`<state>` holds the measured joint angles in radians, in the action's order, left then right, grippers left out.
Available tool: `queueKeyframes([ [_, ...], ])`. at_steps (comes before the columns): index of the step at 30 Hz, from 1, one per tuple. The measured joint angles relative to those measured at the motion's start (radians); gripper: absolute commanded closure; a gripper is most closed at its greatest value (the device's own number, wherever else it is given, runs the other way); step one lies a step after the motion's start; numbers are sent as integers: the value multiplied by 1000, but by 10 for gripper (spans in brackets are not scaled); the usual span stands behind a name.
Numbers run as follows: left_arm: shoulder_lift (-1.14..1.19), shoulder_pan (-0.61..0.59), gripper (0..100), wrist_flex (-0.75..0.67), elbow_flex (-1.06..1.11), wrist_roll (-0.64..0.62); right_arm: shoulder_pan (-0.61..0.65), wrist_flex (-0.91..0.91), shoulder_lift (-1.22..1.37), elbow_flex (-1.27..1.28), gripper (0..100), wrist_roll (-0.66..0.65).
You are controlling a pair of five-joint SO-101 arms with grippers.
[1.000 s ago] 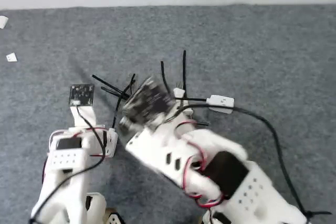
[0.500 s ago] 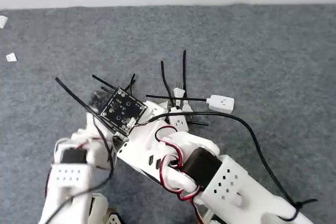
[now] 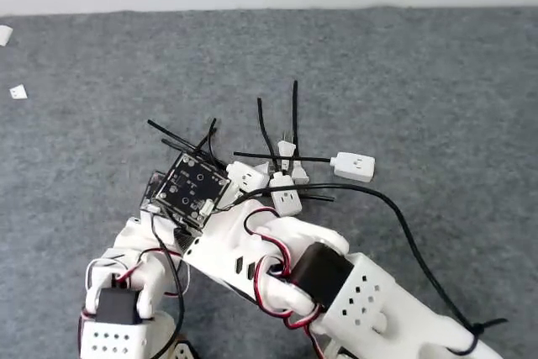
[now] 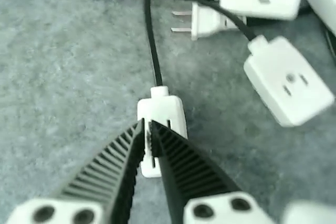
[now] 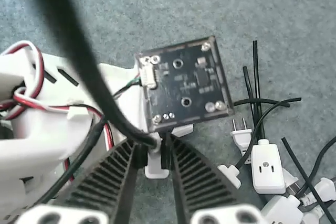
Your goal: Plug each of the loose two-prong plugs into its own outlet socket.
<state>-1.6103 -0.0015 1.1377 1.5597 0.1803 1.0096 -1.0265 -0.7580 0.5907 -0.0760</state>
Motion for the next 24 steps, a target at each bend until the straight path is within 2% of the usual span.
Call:
queueKeyframes([
  [7,-78,-146,988,-25,6,-126,-25,51,14,63,991,2],
  [13,-104,-238,987,-31,6,-166,-100,26,15,69,991,21],
  [16,-95,-278,987,-77,6,-213,-106,25,57,75,991,46],
  [21,77,-301,987,-149,-43,-239,-106,78,218,75,991,83],
  [24,253,-301,931,-207,-89,-239,-123,94,276,75,991,89],
])
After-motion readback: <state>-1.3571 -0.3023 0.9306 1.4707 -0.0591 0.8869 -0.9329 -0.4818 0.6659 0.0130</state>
